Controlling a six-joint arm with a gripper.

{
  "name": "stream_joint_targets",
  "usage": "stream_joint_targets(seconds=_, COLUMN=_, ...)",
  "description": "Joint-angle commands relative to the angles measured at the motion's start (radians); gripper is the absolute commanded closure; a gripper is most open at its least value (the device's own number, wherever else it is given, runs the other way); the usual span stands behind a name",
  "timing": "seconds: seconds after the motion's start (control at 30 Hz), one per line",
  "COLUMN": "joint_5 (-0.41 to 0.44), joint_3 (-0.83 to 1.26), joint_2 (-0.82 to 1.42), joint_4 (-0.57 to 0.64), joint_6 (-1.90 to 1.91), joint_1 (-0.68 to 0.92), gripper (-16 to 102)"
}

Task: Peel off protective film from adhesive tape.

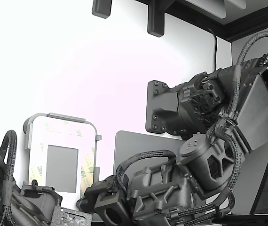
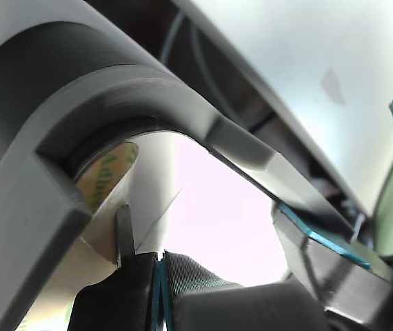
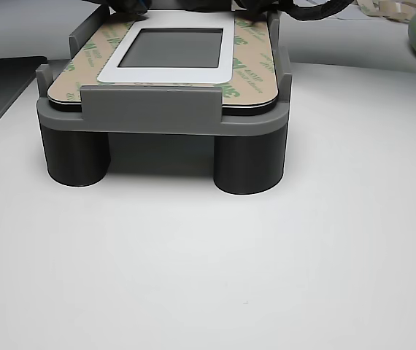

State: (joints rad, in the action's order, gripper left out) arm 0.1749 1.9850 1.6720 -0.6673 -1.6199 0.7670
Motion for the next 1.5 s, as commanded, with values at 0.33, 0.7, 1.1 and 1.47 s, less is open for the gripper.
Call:
stream_joint_targets(seconds=0.33, joint_5=-0.018, joint_3=-0.002, joint_2=0.018, joint_4=0.029, joint_6=-0.026, joint_1=-0.038, gripper=97)
stream_joint_targets(seconds=0.7, joint_5=-0.031, joint_3=0.029, joint_2=0.028, joint_4=0.049, joint_6=-0.031, joint_1=-0.055, gripper=97)
stream_joint_targets(seconds=1.1, joint_5=-0.043, joint_3=0.06, joint_2=0.04, joint_4=0.074, joint_6=-0.043, joint_1=-0.071, gripper=97)
stream_joint_targets(seconds=1.47, joint_5=-0.057, joint_3=0.081, joint_2=0.046, joint_4=0.097, joint_6=-0.054, joint_1=-0.089, gripper=97)
